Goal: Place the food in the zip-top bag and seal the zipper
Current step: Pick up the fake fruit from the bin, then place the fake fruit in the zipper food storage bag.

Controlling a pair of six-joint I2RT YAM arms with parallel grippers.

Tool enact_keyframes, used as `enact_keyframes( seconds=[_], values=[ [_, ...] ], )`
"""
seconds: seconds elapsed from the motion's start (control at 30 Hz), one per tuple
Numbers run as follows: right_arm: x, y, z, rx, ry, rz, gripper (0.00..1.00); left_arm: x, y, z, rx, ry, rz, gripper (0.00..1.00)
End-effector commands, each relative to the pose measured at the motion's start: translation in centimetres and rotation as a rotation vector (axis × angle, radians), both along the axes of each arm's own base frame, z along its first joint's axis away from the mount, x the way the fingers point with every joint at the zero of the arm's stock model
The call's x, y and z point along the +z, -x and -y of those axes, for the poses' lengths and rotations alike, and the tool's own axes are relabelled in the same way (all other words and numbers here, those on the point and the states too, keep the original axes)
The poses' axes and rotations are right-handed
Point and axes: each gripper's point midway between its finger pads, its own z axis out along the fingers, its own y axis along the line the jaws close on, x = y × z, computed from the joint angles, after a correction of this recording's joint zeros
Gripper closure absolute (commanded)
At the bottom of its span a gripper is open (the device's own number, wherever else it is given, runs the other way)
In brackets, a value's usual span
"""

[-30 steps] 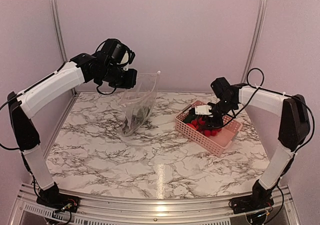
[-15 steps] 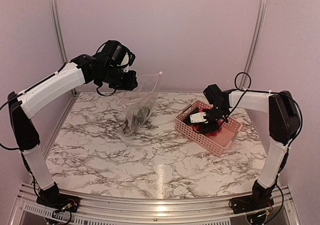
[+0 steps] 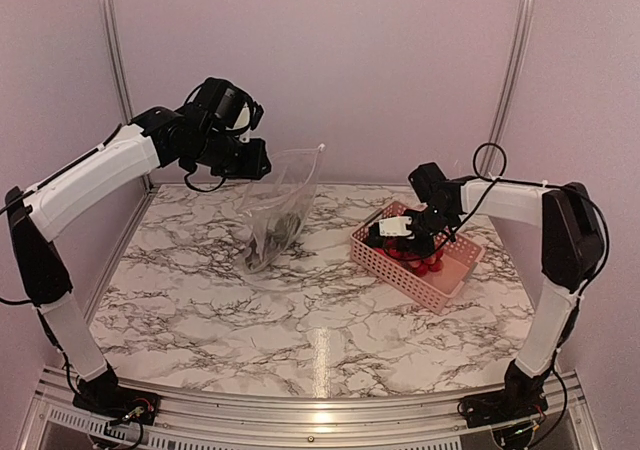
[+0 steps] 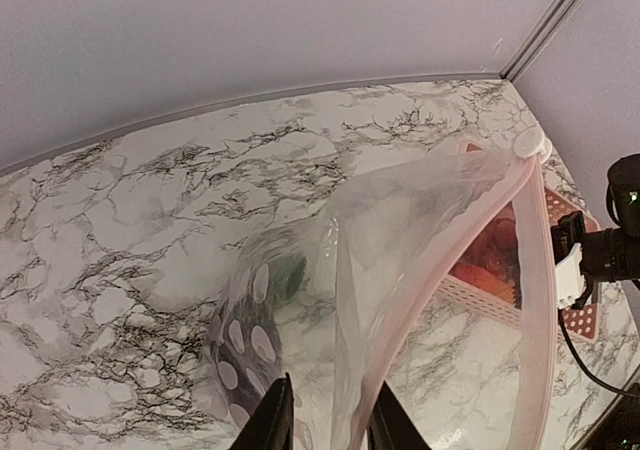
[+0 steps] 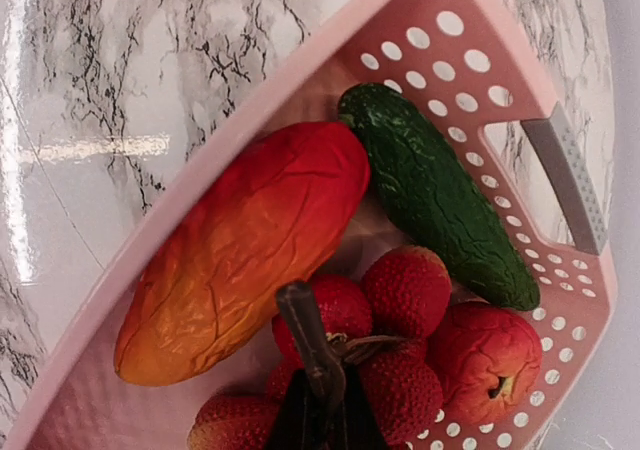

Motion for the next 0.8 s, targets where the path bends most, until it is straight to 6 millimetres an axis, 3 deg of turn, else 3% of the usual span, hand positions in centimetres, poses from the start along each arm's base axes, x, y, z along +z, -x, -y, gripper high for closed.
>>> enact_keyframes(
  seconds=[0.0, 0.2, 0.37, 0.6, 0.77],
  values=[
    [6.5, -0.7, -1.1, -0.023, -0.149, 0.052, 1.00, 0.9, 1.2, -1.5, 0.019, -0.001, -0.003, 0.73],
    [11.2, -0.7, -0.9, -0.068, -0.262, 0.045, 1.00, 0.1, 1.3, -1.6, 0.015, -0.017, -0.017, 0.89],
    [17.6, -0.2, -1.9, -0.071, -0.404, 0.071, 1.00, -0.4, 1.2, -1.4, 0.014, -0.018, -0.026, 0.99],
    [28.7, 3.4, -5.9, 0.054, -0.729, 0.019, 1.00, 0.3, 0.7, -0.8, 0.012, 0.019, -0.005, 1.00],
    [34.6, 6.7, -9.1, 0.172, -0.904, -0.011, 1.00, 0.9, 0.6, -0.1, 0.005, 0.066, 0.002, 1.00]
  ],
)
